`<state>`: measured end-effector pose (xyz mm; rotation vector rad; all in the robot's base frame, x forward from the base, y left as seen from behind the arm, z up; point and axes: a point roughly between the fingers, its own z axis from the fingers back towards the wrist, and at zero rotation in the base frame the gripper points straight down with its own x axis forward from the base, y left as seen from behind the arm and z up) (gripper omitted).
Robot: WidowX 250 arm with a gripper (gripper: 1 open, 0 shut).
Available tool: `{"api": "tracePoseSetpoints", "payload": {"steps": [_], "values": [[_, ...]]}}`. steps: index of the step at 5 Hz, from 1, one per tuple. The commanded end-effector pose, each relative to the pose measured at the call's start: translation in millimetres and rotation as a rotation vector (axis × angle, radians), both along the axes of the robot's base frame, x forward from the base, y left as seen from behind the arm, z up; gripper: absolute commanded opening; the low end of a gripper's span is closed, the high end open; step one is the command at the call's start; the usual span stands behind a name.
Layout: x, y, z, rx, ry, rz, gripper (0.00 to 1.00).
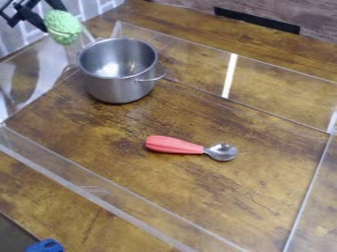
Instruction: Put the green object in the silver pot
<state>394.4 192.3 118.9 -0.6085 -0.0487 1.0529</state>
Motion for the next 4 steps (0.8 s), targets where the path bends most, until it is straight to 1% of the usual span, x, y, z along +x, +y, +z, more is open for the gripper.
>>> {"api": "tracePoseSetpoints", "payload": {"steps": [1, 2, 3, 4], "values": [[0.8, 2, 25.9, 0.051, -0.046, -0.039, 0.0], [1.8, -1, 12.4, 0.05, -0.031, -0.077, 0.0], [7.1, -4, -2.4, 0.042, -0.012, -0.118, 0.0], [28.6, -16, 13.5, 0.04, -0.028, -0.112, 0.0]]}}
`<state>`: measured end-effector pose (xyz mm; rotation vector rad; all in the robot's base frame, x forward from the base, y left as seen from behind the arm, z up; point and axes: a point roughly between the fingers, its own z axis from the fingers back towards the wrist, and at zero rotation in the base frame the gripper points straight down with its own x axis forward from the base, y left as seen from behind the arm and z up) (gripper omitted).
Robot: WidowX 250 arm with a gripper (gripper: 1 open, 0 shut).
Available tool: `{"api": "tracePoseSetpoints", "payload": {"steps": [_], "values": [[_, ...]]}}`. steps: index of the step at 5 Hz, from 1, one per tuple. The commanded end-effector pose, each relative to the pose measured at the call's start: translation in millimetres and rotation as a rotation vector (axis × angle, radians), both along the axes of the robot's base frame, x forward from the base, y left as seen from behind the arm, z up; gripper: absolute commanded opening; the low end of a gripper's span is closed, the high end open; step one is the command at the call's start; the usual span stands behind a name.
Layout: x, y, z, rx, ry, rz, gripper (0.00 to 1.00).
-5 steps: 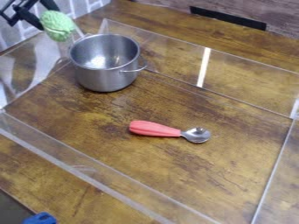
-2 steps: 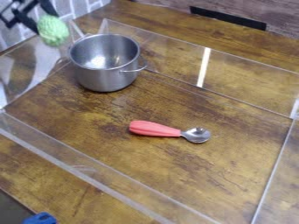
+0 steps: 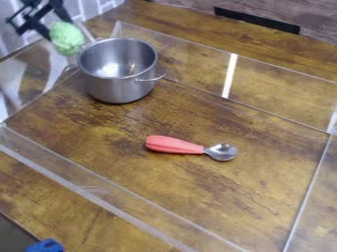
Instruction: Put the green object in the silver pot
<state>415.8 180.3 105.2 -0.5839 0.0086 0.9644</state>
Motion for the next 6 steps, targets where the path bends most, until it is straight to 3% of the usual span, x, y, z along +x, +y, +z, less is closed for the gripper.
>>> {"api": "tracePoseSetpoints", "payload": {"steps": [1, 2, 3, 4, 5, 6], "values": [[20.6, -19, 25.3, 0.023, -0.06, -0.034, 1.0], [18.8, -34, 22.1, 0.018, -0.044, -0.033, 0.0], [13.9, -40, 14.8, 0.017, -0.029, -0.013, 1.0], [10.8, -39, 15.8, 0.023, -0.036, -0.013, 0.0], [10.0, -37, 13.8, 0.022, -0.04, -0.012, 0.0], [15.3, -41, 25.1, 0.028, -0.034, -0.028, 0.0]]}}
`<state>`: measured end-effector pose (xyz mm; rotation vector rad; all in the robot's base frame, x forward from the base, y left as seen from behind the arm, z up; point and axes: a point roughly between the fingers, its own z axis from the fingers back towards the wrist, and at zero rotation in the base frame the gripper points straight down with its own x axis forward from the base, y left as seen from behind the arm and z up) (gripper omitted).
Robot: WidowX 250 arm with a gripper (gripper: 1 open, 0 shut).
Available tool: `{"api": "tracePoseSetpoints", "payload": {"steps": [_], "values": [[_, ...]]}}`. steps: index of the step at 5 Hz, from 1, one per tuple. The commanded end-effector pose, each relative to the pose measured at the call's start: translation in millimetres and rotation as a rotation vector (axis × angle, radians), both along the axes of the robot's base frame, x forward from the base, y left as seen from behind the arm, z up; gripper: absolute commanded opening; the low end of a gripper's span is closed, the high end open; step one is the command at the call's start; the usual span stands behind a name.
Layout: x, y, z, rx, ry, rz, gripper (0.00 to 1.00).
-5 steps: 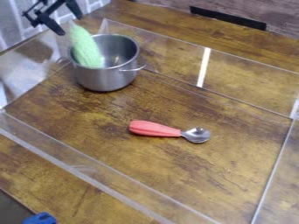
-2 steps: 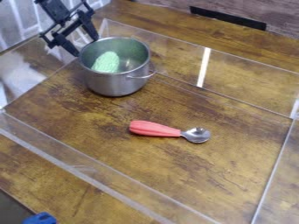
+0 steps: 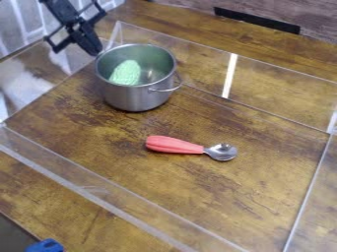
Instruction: Put the green object in the silver pot
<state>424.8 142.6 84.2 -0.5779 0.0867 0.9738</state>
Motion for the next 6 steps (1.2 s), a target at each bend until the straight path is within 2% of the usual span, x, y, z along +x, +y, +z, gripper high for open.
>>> {"api": "tracePoseSetpoints", "payload": {"steps": [1, 2, 3, 5, 6], "values": [[12.1, -9, 54.4, 0.058, -0.099, -0.032, 0.0], [17.8, -4, 65.8, 0.047, -0.094, -0.036, 0.0], [22.1, 2, 66.1, 0.023, -0.072, -0.016, 0.0], [27.2, -6, 53.0, -0.022, -0.019, -0.026, 0.0], [24.0, 3, 48.1, -0.039, 0.003, -0.025, 0.0]]}}
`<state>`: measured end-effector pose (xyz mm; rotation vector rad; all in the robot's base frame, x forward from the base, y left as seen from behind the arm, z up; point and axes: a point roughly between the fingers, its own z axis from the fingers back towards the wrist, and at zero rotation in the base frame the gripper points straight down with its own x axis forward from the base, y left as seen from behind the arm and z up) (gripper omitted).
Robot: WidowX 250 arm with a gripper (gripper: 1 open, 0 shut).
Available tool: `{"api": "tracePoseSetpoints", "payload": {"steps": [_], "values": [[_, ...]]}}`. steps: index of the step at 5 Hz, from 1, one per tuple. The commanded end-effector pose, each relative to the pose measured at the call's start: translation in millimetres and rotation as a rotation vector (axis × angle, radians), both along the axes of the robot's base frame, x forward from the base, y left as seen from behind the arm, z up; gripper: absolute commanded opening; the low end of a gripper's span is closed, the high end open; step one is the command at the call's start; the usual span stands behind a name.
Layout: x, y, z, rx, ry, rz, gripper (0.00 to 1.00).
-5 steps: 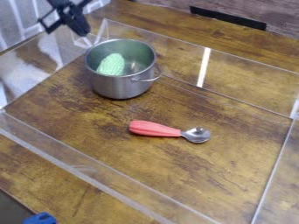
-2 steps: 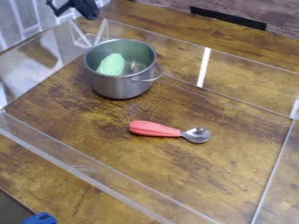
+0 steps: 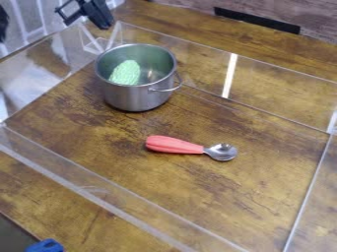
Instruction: Put the green object in the silver pot
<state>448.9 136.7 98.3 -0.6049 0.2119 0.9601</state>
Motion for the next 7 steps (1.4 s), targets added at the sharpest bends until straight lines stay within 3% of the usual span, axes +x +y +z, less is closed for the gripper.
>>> {"api": "tracePoseSetpoints", "payload": {"steps": [1, 2, 4, 5, 6, 7], "values": [[-2.5, 19, 29.8, 0.019, -0.068, 0.009, 1.0], [-3.4, 28, 29.6, 0.0, -0.061, -0.005, 1.0], [-7.9, 32, 13.4, -0.027, -0.054, 0.088, 1.0], [-5.8, 28, -2.8, -0.045, -0.045, 0.142, 1.0], [0.4, 5, -13.4, -0.062, -0.031, 0.228, 1.0], [2.6, -9, -21.7, -0.059, -0.016, 0.245, 1.0]]}}
